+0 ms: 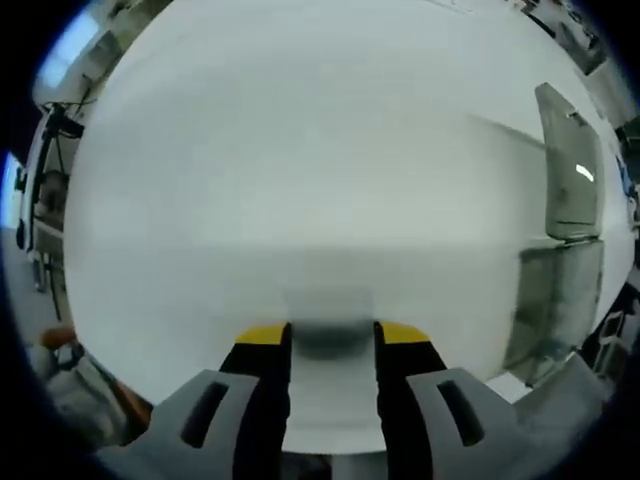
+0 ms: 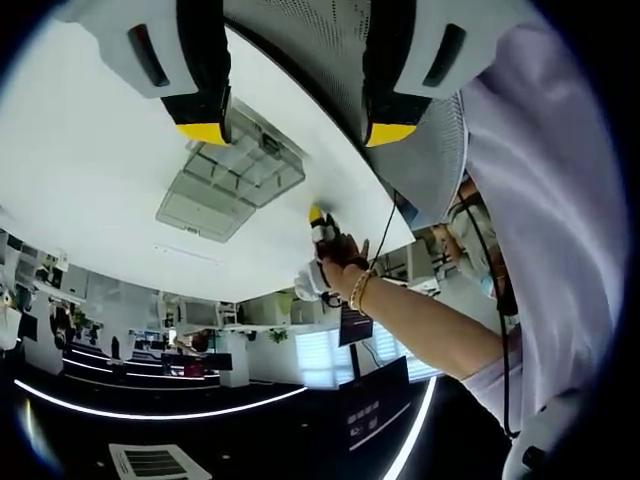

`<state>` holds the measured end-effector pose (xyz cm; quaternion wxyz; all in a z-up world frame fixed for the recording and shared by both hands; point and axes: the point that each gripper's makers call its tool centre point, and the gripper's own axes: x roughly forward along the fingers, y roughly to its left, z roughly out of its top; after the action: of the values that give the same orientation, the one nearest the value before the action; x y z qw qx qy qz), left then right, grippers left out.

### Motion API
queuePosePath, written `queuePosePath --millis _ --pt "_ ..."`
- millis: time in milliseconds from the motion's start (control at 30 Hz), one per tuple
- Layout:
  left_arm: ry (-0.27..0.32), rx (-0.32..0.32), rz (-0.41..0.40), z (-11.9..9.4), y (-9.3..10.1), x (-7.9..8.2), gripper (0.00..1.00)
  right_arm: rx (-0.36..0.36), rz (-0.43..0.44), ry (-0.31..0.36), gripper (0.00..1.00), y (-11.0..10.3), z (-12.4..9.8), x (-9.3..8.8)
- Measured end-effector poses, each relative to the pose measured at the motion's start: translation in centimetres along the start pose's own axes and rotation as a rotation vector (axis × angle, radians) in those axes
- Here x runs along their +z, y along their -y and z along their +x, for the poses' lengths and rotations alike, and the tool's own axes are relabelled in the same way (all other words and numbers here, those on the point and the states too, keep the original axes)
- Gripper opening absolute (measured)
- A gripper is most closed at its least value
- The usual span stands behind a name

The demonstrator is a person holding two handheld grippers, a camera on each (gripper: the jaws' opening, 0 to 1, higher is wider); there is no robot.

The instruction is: Insert the divider into the dual guide fixture by aligning both edges with the guide slots and pushing it downward to the bottom, including one-sided entry, uneven engagement, binding, and posture correction.

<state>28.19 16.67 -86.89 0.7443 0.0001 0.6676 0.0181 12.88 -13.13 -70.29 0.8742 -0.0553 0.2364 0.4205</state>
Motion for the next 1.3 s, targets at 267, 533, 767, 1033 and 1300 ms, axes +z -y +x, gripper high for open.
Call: queuePosePath --millis 267,533,767,1033,1300 --pt "0.006 0.007 -0.004 -0.01 0.07 0.07 0.29 -0.004 -0.002 -0.005 0.49 0.03 0.11 -0.03" --pt "0.006 0.007 -0.005 -0.06 0.09 0.00 0.29 -0.006 -0.001 -0.005 0.48 0.02 0.10 -0.04" --pt "0.009 0.008 -0.002 -0.10 0.08 -0.02 0.29 -0.006 -0.002 -0.007 0.48 0.02 0.10 -0.03" --pt "0.024 -0.004 0.012 -0.10 0.62 0.29 0.28 -0.003 -0.006 -0.013 0.48 -0.04 0.16 -0.11" --pt "0.041 -0.021 0.011 -0.18 0.47 0.79 0.28 -0.004 -0.007 -0.015 0.48 0.03 0.17 -0.13"
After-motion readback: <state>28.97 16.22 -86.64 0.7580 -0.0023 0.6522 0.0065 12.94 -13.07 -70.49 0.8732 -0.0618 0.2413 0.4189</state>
